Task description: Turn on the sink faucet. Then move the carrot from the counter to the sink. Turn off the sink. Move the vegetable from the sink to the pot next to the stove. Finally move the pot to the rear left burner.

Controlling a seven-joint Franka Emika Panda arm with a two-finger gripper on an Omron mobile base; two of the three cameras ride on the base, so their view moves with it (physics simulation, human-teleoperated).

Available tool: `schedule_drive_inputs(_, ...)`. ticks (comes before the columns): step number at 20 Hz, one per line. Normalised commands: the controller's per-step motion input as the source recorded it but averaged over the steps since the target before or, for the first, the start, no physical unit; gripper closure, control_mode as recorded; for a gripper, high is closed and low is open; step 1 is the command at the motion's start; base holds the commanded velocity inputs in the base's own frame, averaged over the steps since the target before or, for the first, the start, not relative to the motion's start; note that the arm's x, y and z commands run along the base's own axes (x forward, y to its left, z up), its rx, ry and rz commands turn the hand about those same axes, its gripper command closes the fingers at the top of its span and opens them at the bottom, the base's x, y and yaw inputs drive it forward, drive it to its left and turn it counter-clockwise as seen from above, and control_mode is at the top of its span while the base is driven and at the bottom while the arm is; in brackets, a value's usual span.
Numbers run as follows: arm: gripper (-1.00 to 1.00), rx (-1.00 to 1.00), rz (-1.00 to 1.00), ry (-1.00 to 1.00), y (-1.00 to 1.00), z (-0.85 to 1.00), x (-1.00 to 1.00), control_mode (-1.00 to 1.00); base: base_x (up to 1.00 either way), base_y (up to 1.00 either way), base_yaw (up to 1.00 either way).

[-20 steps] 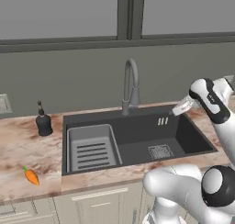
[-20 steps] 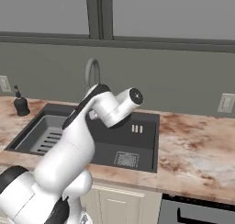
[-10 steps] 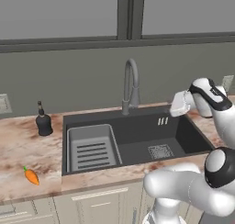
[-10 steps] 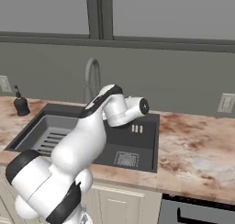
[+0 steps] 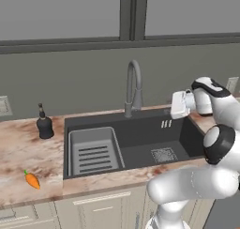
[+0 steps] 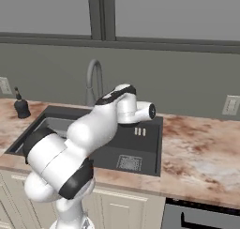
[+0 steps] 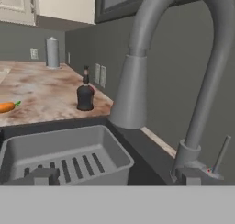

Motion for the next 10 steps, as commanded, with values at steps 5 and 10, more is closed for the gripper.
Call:
schedule_drive_inputs(5,-1.00,0.02,0.02,0.00,0.02,-0.08,0.39,-1.00,0.00,0.00,0.00)
schedule_drive_inputs(10,-1.00,0.04,0.00,0.00,0.06,0.00,0.32,-1.00,0.00,0.00,0.00)
